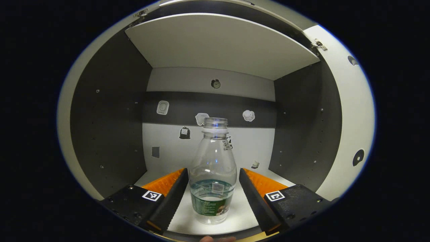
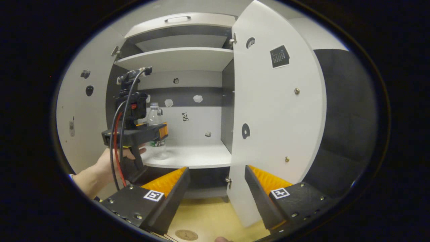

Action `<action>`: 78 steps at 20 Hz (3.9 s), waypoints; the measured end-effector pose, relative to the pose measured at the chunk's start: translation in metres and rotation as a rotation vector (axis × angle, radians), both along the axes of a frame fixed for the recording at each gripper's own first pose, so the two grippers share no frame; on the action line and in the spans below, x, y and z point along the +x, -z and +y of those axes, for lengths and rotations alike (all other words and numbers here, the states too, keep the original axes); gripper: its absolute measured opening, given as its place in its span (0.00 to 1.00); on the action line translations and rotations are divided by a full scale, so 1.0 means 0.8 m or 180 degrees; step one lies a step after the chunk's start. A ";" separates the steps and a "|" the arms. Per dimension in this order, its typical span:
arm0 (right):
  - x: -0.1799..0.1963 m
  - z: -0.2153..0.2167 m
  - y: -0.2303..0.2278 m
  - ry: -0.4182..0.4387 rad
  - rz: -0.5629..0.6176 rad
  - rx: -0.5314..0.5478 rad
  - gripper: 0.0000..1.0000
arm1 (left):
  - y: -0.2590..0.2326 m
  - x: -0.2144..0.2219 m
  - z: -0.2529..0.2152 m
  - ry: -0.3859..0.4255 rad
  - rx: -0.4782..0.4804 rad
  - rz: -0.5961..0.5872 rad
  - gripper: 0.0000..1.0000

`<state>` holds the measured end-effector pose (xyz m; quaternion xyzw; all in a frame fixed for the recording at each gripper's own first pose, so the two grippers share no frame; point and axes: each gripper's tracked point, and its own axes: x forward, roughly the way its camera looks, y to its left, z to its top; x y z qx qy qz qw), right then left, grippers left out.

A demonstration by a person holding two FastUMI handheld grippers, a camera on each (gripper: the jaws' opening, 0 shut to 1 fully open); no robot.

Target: Grasp the bottle in the cabinet with the left hand and place it on the coaster, then close the right door with the right hand and the left door with the left hand.

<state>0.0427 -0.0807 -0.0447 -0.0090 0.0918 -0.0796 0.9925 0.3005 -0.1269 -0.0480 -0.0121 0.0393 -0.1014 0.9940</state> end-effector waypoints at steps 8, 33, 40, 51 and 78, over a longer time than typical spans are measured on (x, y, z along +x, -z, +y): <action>-0.008 0.000 0.007 -0.0081 0.0011 0.0058 1.00 | -0.035 -0.055 0.001 0.0047 -0.0005 -0.0152 0.81; -0.134 -0.080 0.124 -0.0104 0.0634 0.0230 0.96 | 0.268 -0.374 -0.052 0.0265 0.0199 0.0626 0.81; -0.162 -0.106 0.187 0.0025 0.1023 0.0253 0.96 | 0.343 -0.401 -0.067 0.0393 0.0188 0.0763 0.82; -0.166 -0.108 0.206 -0.0088 0.1200 0.0109 0.96 | 0.379 -0.410 -0.066 0.0316 0.0111 0.0879 0.82; -0.151 -0.176 0.077 0.0014 0.0420 0.0365 0.96 | 0.187 -0.414 -0.080 0.0323 0.0174 0.0245 0.84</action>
